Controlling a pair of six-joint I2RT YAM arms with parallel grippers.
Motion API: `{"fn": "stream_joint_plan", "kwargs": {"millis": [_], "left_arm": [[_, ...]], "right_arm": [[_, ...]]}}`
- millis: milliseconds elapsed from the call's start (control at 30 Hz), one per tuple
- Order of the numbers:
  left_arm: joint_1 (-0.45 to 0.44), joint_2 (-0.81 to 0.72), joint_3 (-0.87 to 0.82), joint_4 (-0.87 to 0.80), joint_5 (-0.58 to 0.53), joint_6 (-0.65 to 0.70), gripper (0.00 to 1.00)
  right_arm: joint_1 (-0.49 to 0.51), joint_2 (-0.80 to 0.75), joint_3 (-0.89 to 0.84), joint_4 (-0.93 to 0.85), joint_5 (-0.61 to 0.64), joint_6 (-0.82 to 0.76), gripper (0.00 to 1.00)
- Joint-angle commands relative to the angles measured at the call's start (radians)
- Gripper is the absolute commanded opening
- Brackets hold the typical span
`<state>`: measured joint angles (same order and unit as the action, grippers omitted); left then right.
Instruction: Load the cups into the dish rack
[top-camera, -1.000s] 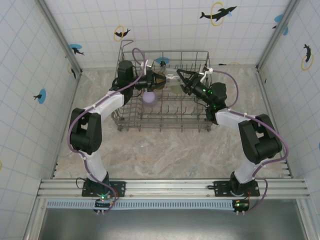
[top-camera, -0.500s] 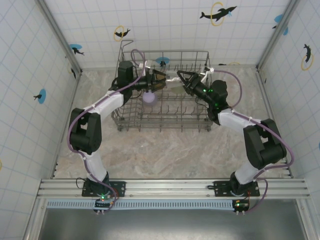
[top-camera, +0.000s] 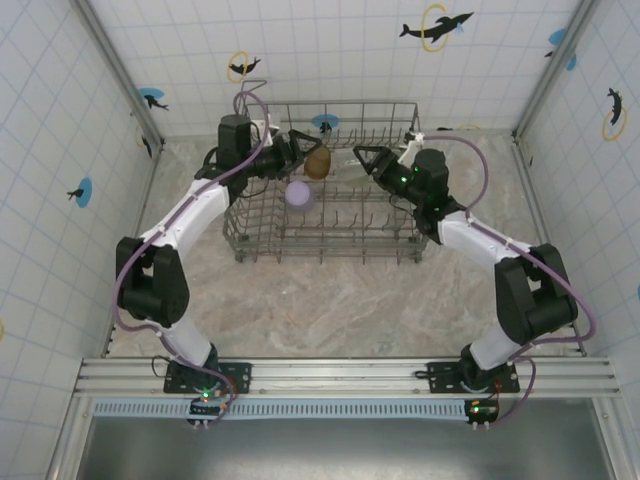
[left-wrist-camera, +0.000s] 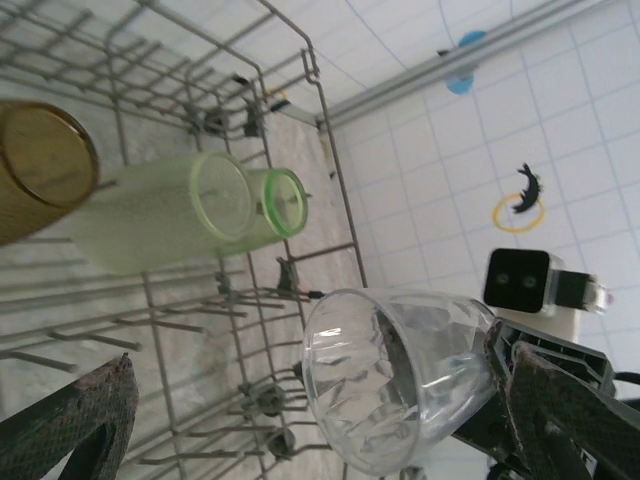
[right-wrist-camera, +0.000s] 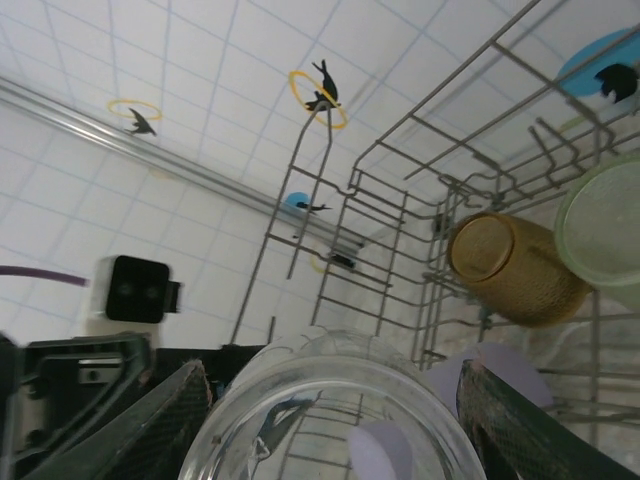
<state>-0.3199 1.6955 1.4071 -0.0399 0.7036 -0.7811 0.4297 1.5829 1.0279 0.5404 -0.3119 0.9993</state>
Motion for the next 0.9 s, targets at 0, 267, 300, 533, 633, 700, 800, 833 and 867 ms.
{"fn": "stream_joint_plan", "kwargs": {"millis": [0,267,300,533,633,700,800,833,867], "left_arm": [[0.002,-0.067,0.035,-0.121,-0.132,0.093,0.97],[0.002,-0.185,-0.024,-0.224,-0.326,0.190,0.97],[0.002,-0.198,-0.029,-0.234,-0.340,0.199,0.97],[0.002,-0.262,-0.037,-0.345,-0.464,0.256,0.98],[0.003,-0.291,-0.052,-0.381,-0.521,0.277,0.97],[0.003,-0.318,-0.073,-0.388,-0.544,0.292,0.97],[0.002,-0.355,-0.096,-0.402,-0.575,0.302,0.98],[0.002,-0.365,-0.102,-0.405,-0.584,0.309,0.98],[0.002,-0.375,-0.107,-0.410,-0.595,0.314,0.97]], "right_arm": [[0.045,-0.042,0.119,-0.199,0.115,-0.181,0.48],[0.164,0.050,0.382,-0.605,0.386,-0.470,0.48],[0.175,0.063,0.407,-0.636,0.417,-0.490,0.48],[0.241,0.184,0.603,-0.841,0.589,-0.610,0.48],[0.259,0.237,0.674,-0.909,0.648,-0.635,0.48],[0.262,0.264,0.702,-0.937,0.671,-0.640,0.48],[0.268,0.289,0.718,-0.957,0.706,-0.650,0.48],[0.267,0.296,0.718,-0.959,0.718,-0.651,0.48],[0.269,0.303,0.718,-0.962,0.724,-0.654,0.48]]}}
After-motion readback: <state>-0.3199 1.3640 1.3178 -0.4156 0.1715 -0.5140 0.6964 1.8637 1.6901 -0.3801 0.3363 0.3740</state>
